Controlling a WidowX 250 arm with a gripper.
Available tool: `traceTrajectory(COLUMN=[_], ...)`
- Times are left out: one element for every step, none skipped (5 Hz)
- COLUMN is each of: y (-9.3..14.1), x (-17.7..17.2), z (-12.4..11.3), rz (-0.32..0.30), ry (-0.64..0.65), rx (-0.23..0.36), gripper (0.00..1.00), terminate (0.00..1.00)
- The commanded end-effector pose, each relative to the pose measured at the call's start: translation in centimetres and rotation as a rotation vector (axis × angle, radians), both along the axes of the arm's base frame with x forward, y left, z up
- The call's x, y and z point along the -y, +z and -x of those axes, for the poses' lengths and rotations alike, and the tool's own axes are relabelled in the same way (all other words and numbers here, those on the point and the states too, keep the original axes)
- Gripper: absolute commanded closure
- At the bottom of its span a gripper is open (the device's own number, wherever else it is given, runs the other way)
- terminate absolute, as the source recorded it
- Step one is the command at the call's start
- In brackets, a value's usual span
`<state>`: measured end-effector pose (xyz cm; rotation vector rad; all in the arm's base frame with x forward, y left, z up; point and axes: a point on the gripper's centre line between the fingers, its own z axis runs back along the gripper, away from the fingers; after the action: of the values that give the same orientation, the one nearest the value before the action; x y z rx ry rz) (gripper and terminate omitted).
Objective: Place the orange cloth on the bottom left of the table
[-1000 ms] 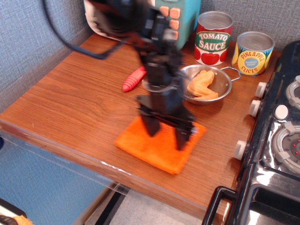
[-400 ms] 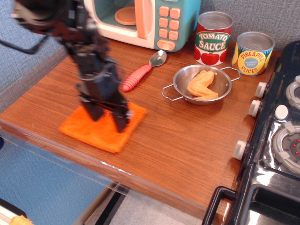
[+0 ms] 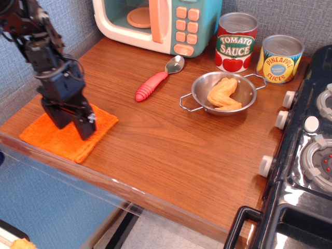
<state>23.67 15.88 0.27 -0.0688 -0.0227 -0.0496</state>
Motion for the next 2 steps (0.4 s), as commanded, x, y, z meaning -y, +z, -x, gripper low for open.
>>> traceTrajectory(y=[-1.7, -0.7], x=[-2.1, -1.1], z=[0.4, -0.2], rz=[0.023, 0.045], ry=[0.001, 0.010], rx=[-0.046, -0.027], gripper=[0.00, 0.00], terminate=[0.00, 0.00])
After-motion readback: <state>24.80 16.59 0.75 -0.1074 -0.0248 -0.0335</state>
